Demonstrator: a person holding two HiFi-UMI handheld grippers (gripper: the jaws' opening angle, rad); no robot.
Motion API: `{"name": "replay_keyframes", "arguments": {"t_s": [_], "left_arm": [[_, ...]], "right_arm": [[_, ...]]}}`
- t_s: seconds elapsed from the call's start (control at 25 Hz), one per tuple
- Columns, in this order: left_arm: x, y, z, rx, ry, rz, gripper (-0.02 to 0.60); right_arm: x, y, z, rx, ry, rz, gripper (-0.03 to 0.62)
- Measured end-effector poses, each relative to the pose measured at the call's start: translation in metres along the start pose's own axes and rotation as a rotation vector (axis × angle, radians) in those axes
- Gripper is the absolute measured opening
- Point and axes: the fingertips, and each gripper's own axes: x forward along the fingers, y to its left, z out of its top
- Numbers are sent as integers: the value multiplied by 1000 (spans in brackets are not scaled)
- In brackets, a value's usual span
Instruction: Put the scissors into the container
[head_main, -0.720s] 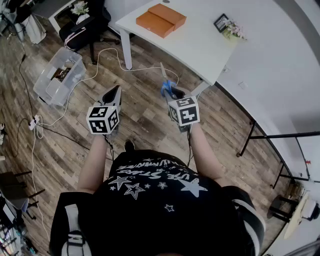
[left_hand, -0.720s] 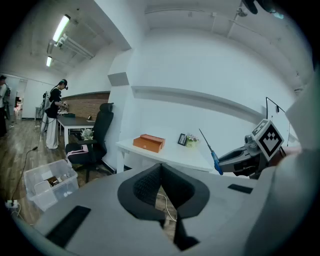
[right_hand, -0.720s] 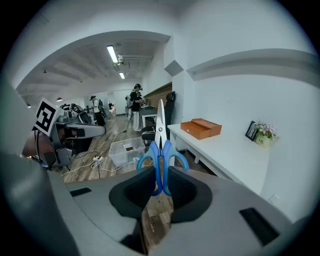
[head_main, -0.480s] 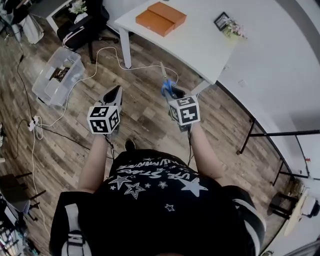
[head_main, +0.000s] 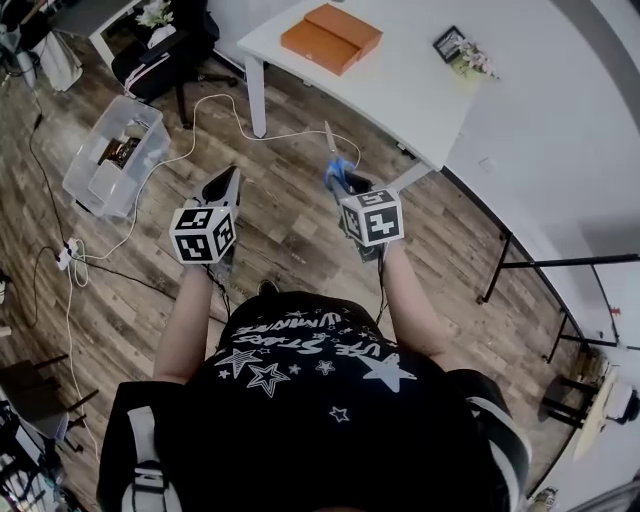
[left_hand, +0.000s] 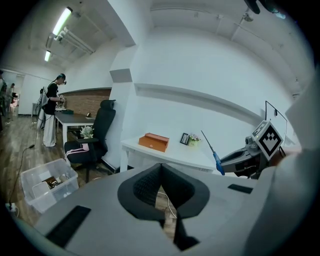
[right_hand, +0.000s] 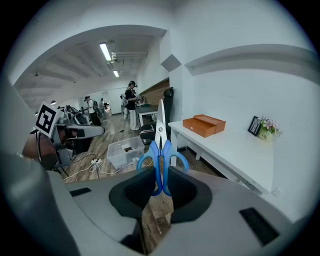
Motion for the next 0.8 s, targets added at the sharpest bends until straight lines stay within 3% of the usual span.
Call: {"name": "replay_keyframes", "arguments": {"t_s": [0.44, 0.8], "left_arm": [[11, 40, 1, 19, 33, -89, 19], [50, 58, 17, 15, 48, -83, 20]], "right_arm": [[16, 13, 2, 61, 29, -71, 84], [57, -8, 28, 60, 24, -53, 84]]}}
